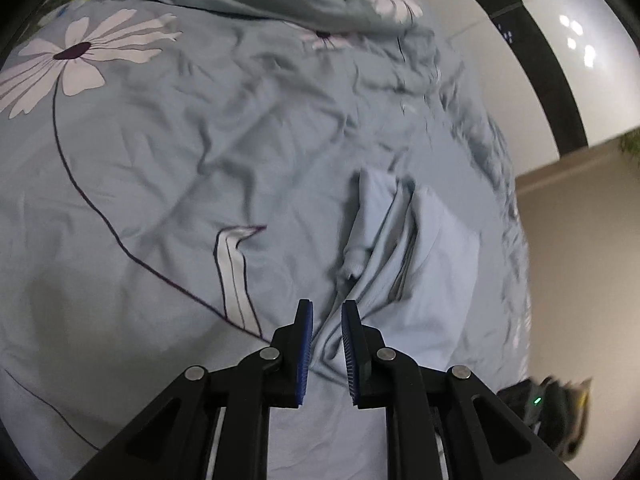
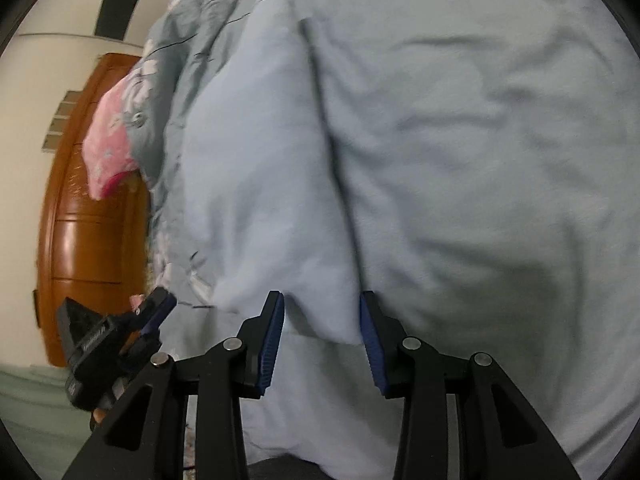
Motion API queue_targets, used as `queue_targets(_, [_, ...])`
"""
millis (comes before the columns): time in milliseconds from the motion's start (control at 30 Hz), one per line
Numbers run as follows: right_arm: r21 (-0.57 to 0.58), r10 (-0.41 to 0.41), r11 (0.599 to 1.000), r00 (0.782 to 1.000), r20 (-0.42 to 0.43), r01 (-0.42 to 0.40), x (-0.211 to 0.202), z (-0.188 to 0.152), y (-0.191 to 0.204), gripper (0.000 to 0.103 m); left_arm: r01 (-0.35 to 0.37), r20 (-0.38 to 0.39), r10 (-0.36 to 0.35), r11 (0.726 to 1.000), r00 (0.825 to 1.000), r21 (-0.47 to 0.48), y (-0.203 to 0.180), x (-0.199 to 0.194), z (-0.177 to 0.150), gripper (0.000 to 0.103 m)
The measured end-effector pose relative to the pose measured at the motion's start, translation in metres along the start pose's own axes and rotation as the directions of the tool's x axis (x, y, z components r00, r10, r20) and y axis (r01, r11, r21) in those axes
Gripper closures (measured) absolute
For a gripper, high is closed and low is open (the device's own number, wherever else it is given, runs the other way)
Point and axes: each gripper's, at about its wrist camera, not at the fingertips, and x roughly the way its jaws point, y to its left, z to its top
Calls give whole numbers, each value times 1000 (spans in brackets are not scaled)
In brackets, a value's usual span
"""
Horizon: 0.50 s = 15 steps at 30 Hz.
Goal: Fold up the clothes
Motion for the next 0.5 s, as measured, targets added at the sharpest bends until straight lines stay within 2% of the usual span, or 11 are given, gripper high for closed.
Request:
queue_targets(33, [-2,-9,1000,1000,-8,9,0,0,1,80,7,4,-7,1000,1000,-8,-1,-1,1,86])
queue_targets(67, [10,-8,1000,1000,-11,8,-2,1,-1,94,11,3,-11,1000,1000,-1,-2,0,4,86])
queue_targets(167, [84,51,995,999,-11,-50,-19,8,-13,97,20,-8,-20,999,1000,36,-12,7,8,86])
queue_targets(267, [40,59,998,998,-13,-58,-53,24,-16,98,34,-36,-31,996,999,82,-22,13,10,85])
queue_targets(400, [-120,-72,990,997,17,74,-112,67,-16,98,56,-90,-41,983,995,174,-53,33,18,82])
queue_targets(500, [-187,-210,957,975,70,219,-148,110,-30,98,82,-129,-54,970,990,229,-79,55,26,73])
